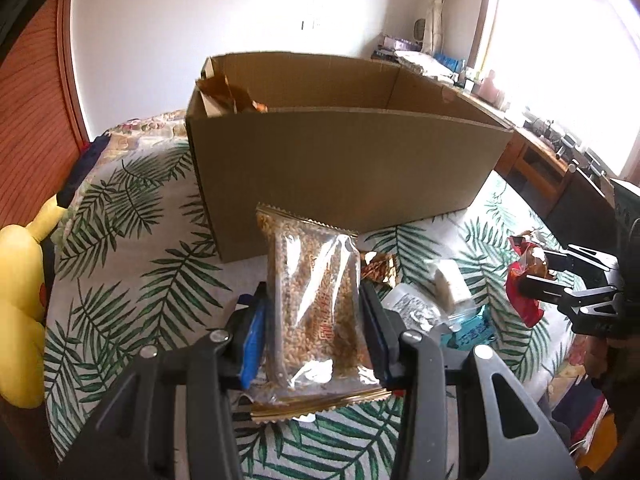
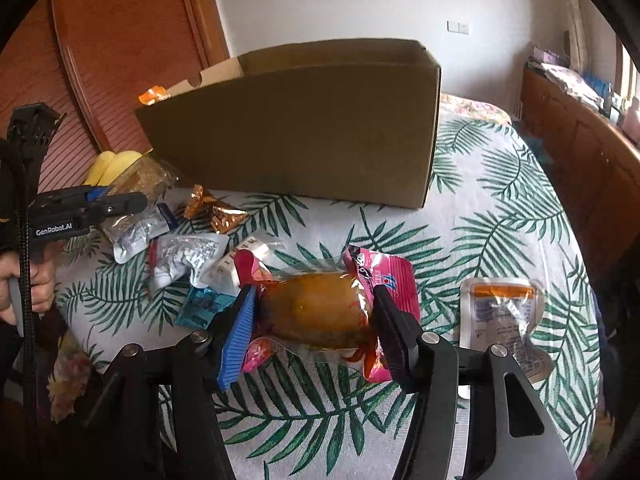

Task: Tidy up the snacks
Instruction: 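Lift both held snacks and carry them over the cardboard box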

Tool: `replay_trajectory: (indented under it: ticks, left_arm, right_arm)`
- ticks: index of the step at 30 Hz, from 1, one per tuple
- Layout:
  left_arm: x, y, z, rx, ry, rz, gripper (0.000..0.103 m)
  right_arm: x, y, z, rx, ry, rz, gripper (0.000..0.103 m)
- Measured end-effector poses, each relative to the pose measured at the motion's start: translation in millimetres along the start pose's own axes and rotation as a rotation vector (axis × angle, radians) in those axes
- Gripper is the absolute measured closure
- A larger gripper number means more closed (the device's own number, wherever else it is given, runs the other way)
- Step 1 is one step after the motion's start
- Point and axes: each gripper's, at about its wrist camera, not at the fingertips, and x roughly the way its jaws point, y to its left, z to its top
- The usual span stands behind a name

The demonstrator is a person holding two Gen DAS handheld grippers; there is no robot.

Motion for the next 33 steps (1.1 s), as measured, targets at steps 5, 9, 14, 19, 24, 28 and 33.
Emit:
replay_trajectory:
  ticks: [5,9,14,19,24,28,33]
  left_arm:
    - [-19.1,-8.8,6.2,0.018,-0.039,-0.019,0.061]
    - [-31.5,-19.5,14.6,0.031,-0.07,-0.033,0.062]
    - [-47.4,-31.1,29.3,0.043,-0.114,-0.052,0.062]
    - [-56.9,-38.2,43.4,0.058,-0.143,-0.054,0.062]
    - [-60.3,-41.0,56.0,0.067,-0.164,-0.043,0.062]
    - [-59.9,-42.5,66.1,0.071,-0.174,-0.035,0.062]
    - [-58.1,-42.1,77.4,0.073,-0.182,-0.026,0.062]
  right_arm:
    - [-12.3,2.5,8.7,-0.011,-0.028,0.002,0.044]
    - [-22.6,6.2,17.0,-0.019,-0.05,0.007,0.044]
    - [-36.1,11.3,29.2,-0.029,-0.084,0.016,0.044]
    - [-47.2,18.5,45.2,-0.049,-0.117,0.021,0.044]
    - [-53.2,23.3,59.4,-0.071,-0.142,0.02,0.044]
    - [-54.4,25.3,69.9,-0.077,-0.155,0.018,0.043]
    - [-54.0,28.6,86.6,-0.092,-0.169,0.008,0.043]
